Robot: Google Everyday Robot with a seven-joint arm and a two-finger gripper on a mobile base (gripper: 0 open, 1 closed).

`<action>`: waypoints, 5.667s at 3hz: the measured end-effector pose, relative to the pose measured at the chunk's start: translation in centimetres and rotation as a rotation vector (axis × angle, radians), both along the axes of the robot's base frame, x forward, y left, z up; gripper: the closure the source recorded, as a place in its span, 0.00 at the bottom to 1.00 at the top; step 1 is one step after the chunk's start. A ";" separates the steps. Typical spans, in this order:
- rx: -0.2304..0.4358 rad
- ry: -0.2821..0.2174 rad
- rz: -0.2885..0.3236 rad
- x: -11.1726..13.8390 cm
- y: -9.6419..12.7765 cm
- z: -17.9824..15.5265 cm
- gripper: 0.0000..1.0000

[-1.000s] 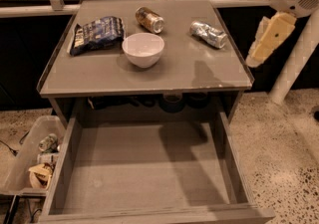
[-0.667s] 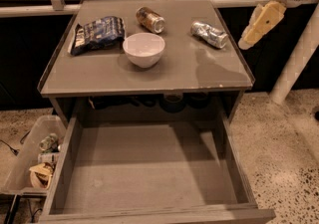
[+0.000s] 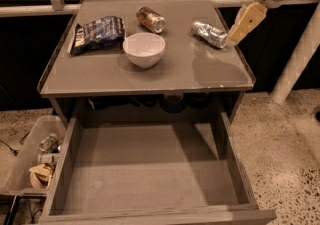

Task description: Place redbull can into top drawer

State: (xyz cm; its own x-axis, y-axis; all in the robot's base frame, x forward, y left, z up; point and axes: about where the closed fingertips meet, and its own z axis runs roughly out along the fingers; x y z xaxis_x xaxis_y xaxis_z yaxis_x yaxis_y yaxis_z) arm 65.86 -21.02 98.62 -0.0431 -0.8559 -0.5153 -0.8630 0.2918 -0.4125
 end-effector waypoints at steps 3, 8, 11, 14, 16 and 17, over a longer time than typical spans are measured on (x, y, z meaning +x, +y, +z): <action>0.113 0.127 -0.230 10.9 -1.4 -8.5 0.00; 0.255 0.241 -0.247 13.0 0.4 -13.0 0.41; 0.216 0.212 -0.193 11.9 0.7 -11.4 1.00; 0.165 0.086 -0.097 4.3 -3.2 -4.4 1.00; 0.165 0.083 -0.052 -4.5 -6.6 -4.2 1.00; 0.188 0.117 -0.035 -9.7 -7.4 -5.7 1.00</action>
Offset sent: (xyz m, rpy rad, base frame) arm 0.1453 -0.0384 -0.0761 0.1015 0.1028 -0.3118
